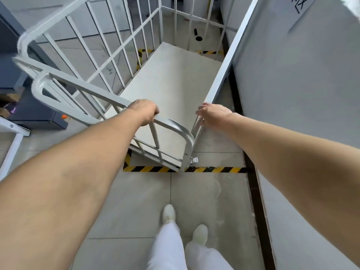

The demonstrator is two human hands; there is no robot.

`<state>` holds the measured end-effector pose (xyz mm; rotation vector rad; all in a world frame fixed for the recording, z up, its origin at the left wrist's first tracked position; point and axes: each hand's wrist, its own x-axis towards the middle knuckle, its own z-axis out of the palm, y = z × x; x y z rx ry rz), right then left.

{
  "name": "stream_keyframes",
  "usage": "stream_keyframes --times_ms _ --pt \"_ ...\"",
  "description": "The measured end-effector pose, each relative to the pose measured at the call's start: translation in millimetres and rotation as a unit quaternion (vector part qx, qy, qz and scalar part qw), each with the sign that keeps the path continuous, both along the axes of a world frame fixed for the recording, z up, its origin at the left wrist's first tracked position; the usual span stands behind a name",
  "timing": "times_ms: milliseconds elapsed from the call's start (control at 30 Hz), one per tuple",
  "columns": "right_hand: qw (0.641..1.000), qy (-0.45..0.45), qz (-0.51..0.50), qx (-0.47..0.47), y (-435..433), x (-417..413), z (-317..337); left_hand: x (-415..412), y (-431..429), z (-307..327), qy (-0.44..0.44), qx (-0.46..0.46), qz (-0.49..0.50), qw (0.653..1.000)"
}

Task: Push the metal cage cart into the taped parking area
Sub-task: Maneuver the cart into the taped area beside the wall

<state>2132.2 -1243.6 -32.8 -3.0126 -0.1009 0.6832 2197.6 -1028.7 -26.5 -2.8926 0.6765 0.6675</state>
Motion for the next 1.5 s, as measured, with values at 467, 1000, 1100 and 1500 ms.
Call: stream_keyframes --times_ms 467,1000,1100,1500 --pt "0.998 0.039 -0.033 -0.031 11 22 -8 25 3 2 0.011 -0.026 -0.014 0.999" --pt "0.998 0.045 -0.006 -0.044 20 39 15 29 8 0 0.022 -0.035 -0.033 0.999" --pt "0.998 0.051 -0.005 -0.040 17 42 16 30 8 0 0.021 -0.029 -0.035 0.999" --pt "0.997 0.057 -0.004 -0.047 8 50 11 28 -4 3 0.025 -0.001 -0.049 0.999"
